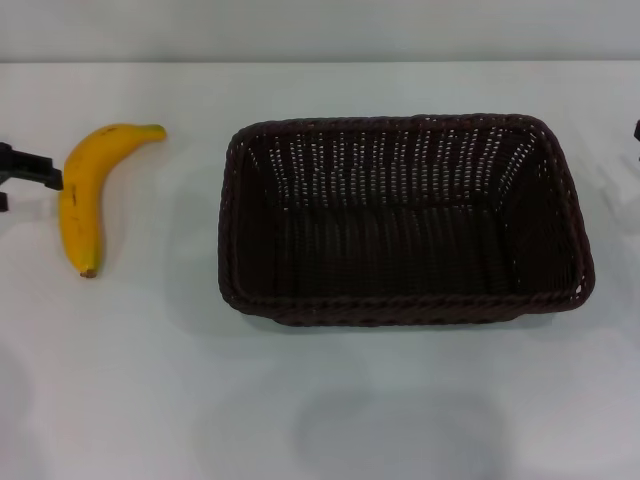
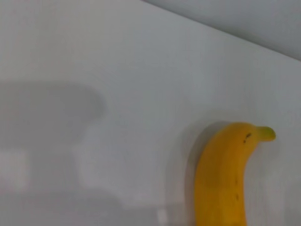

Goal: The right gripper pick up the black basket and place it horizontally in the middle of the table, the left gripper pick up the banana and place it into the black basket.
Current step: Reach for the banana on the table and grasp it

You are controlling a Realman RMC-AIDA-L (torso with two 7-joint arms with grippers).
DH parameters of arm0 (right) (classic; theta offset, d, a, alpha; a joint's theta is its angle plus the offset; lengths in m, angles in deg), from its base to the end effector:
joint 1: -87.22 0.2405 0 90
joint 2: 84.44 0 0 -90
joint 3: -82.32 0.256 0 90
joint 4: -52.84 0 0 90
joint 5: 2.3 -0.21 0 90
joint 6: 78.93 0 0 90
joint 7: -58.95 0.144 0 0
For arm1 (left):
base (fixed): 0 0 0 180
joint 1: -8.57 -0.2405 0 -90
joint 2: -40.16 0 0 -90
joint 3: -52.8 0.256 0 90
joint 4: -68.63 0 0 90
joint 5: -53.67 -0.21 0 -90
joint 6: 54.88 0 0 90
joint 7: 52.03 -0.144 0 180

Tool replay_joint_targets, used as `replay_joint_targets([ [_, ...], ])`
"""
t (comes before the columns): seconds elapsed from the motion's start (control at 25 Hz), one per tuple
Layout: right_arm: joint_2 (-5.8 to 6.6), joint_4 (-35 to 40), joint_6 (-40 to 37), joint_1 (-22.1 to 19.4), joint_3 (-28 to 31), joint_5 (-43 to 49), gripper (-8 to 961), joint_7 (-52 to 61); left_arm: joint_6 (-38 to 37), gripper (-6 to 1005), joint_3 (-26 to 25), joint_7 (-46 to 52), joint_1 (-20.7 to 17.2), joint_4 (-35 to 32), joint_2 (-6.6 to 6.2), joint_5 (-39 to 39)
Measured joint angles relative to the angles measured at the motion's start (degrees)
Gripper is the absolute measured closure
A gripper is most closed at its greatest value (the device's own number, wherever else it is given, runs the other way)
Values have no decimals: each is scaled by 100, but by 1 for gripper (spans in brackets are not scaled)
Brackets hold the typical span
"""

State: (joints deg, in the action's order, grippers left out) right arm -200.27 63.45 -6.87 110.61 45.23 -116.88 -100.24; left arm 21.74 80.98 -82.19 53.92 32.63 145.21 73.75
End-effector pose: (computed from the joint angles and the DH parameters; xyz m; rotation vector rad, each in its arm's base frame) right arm 0.3480 0.3264 0.0308 -1.8411 0.3108 0.6111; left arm -0.3191 0.4079 0.1120 -1.8678 -1.8003 -0.0044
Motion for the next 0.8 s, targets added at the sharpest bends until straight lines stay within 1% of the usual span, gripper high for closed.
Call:
replay_joint_targets([
  [0.32, -1, -47, 25, 107, -39, -82, 629, -9, -397, 185, 3, 138, 185, 324, 85, 14],
  [0.48, -1, -60, 30, 110, -34, -82, 629, -11, -515, 194, 62, 348, 274, 421, 173, -21],
  [0.6, -1, -65, 30, 102, -16, -82, 628, -12, -529, 201, 310, 666, 307, 444, 194, -24],
  [0.8, 10, -67, 30, 69, -9, -82, 627, -14, -484, 212, 951, 1136, 378, 543, 201, -29],
])
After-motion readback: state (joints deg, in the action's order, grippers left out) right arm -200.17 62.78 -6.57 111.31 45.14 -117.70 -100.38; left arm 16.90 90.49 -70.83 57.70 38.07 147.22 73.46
